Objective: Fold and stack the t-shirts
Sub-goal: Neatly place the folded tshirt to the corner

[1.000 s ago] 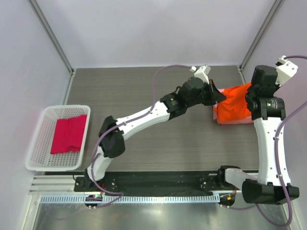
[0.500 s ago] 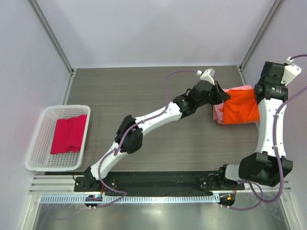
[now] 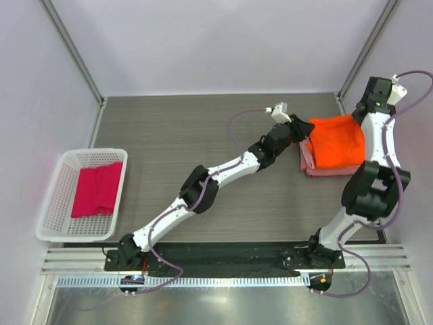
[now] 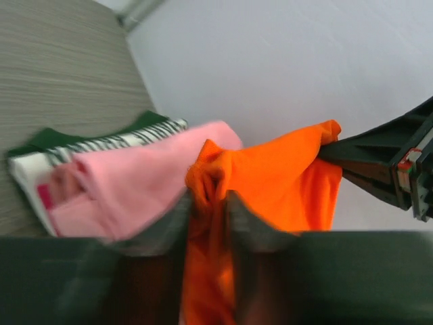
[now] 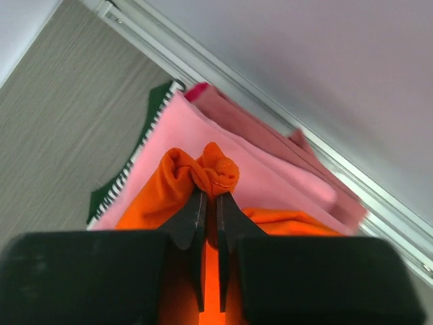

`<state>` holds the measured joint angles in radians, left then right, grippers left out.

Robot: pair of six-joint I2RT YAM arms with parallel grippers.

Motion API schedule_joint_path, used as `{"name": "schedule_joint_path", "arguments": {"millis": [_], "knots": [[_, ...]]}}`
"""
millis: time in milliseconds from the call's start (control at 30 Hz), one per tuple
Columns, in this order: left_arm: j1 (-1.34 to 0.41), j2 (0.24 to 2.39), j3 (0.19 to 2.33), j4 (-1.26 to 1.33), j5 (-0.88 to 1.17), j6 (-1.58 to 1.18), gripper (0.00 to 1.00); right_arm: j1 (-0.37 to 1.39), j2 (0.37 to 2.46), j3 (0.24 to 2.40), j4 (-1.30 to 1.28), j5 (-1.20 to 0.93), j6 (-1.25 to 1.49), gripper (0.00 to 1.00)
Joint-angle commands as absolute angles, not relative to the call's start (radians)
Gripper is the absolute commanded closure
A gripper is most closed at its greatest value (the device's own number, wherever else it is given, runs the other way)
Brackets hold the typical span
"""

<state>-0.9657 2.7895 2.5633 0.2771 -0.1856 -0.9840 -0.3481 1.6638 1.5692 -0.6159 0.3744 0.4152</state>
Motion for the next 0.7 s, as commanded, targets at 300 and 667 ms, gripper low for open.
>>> {"name": "schedule_joint_path", "arguments": {"millis": [300,667], "knots": [[-0.874,2.536,2.314,0.534,-0.304,-0.752,0.01,-0.33,1.813,1.783,-0.52,0.361,0.377,0.2],[-0.77,1.935,1.774,0.151,-0.176,-0.724,0.0,-0.216,1.562,1.534,-0.5,0.065,0.333,0.24]]}}
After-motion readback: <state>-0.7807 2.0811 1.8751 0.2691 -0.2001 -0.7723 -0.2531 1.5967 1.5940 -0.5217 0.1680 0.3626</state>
